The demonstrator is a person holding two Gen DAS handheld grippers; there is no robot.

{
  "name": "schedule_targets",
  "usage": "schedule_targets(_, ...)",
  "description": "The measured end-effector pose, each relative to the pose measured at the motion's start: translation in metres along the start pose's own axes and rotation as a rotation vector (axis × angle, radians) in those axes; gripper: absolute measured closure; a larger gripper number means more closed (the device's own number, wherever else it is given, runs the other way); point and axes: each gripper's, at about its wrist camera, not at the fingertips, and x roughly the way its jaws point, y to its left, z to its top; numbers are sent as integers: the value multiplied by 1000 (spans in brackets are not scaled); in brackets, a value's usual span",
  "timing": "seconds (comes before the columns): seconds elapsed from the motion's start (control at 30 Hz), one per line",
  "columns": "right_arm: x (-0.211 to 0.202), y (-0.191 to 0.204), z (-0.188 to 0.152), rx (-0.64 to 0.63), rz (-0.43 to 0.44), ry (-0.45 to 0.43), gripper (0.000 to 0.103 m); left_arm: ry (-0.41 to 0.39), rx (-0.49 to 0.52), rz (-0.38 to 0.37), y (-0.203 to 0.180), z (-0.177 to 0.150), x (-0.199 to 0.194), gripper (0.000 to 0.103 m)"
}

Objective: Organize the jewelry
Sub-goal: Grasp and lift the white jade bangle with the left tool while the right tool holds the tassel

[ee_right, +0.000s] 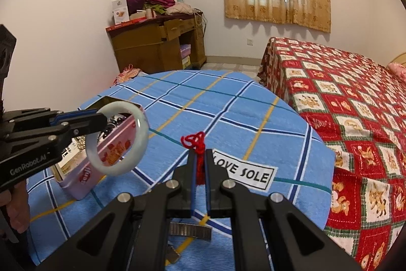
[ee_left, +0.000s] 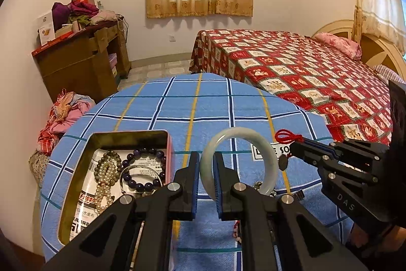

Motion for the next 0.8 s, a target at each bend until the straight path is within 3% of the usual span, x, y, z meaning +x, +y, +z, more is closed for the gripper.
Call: schedule_targets(0.8,0,37,12,-81,28,-7,96,-32,-73,21,33,-1,-12,93)
